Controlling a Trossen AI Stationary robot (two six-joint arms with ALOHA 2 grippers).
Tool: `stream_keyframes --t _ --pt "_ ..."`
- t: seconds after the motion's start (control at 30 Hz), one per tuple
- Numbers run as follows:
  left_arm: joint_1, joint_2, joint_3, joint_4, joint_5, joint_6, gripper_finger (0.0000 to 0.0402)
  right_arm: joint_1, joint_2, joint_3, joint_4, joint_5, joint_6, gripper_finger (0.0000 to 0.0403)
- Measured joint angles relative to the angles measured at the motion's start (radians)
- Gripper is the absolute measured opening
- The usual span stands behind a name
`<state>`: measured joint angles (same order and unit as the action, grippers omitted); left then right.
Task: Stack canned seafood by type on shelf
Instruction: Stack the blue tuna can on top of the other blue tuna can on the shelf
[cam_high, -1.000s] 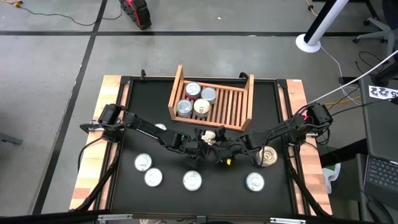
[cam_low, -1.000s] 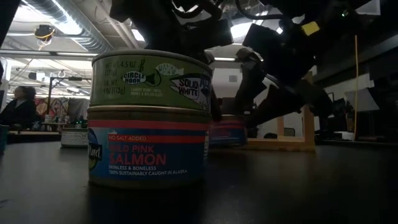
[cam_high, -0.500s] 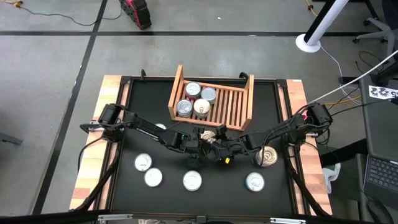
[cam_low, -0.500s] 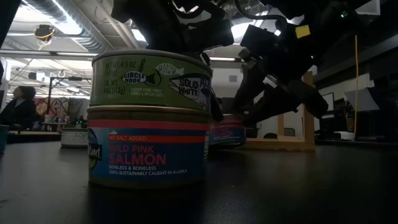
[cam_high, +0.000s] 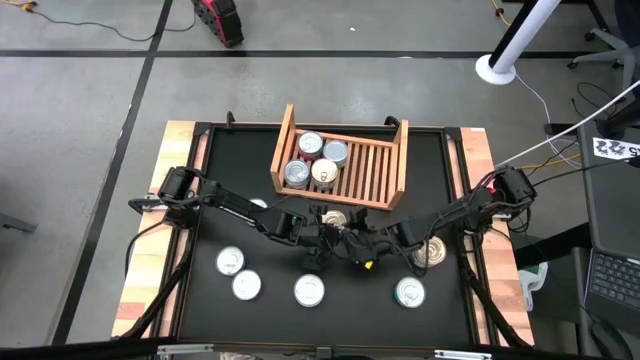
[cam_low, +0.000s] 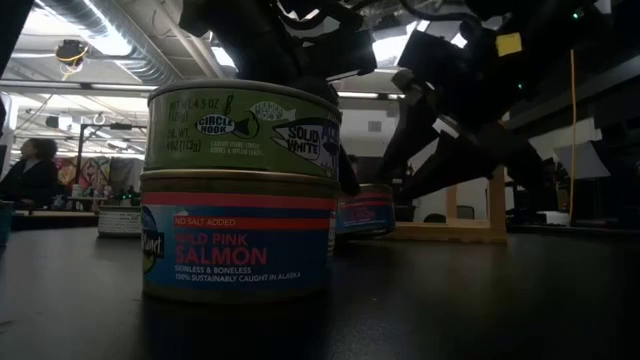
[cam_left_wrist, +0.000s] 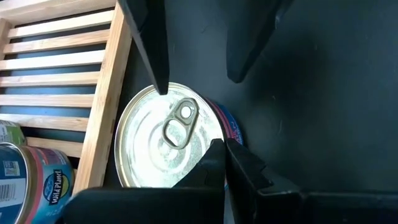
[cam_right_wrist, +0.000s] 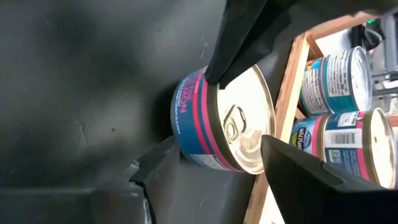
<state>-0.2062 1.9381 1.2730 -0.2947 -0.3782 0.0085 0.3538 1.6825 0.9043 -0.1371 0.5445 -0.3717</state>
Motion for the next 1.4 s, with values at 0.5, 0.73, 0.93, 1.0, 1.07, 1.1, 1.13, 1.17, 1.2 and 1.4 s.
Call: stream_keyframes --t 0.5,0.73,0.93,1.0,1.07,1.1,1.13,1.17,1.2,1.4 --pt "0.000 0.000 0.049 -0.010 0.003 -0.009 0.0000 0.008 0.000 0.000 -0.002 0.023 0.000 0.0225" --pt "0.000 0.000 0.049 -0.010 0.003 -0.033 0.0000 0.017 0.000 0.000 -0.030 0.014 0.000 0.0225" --pt "0.006 0.000 0.049 -0.008 0.012 -0.035 0.0000 0.035 0.000 0.000 -0.049 0.029 -0.002 0.0225" --pt "0.006 0.000 0.049 -0.008 0.017 -0.036 0.0000 0.035 0.000 0.001 -0.049 0.031 -0.002 0.0225" --pt "0.006 0.000 0.049 -0.008 0.019 -0.037 0.0000 0.035 0.000 0.001 -0.049 0.031 -0.002 0.0225" --pt "0.006 0.000 0.049 -0.008 0.019 -0.037 0.0000 0.035 0.000 0.000 -0.049 0.031 -0.002 0.0225" --pt "0.006 0.000 0.049 -0.008 0.019 -0.037 0.0000 0.035 0.000 0.000 -0.049 0.031 -0.002 0.0225" --pt "0.006 0.000 0.049 -0.008 0.019 -0.037 0.0000 0.034 0.000 0.001 -0.049 0.031 -0.002 0.0225" --pt "0.006 0.000 0.049 -0.008 0.020 -0.037 0.0000 0.034 0.000 0.000 -0.048 0.031 -0.002 0.0225" --pt "0.006 0.000 0.049 -0.008 0.021 -0.036 0.0000 0.032 0.000 0.000 -0.047 0.031 0.031 0.0248"
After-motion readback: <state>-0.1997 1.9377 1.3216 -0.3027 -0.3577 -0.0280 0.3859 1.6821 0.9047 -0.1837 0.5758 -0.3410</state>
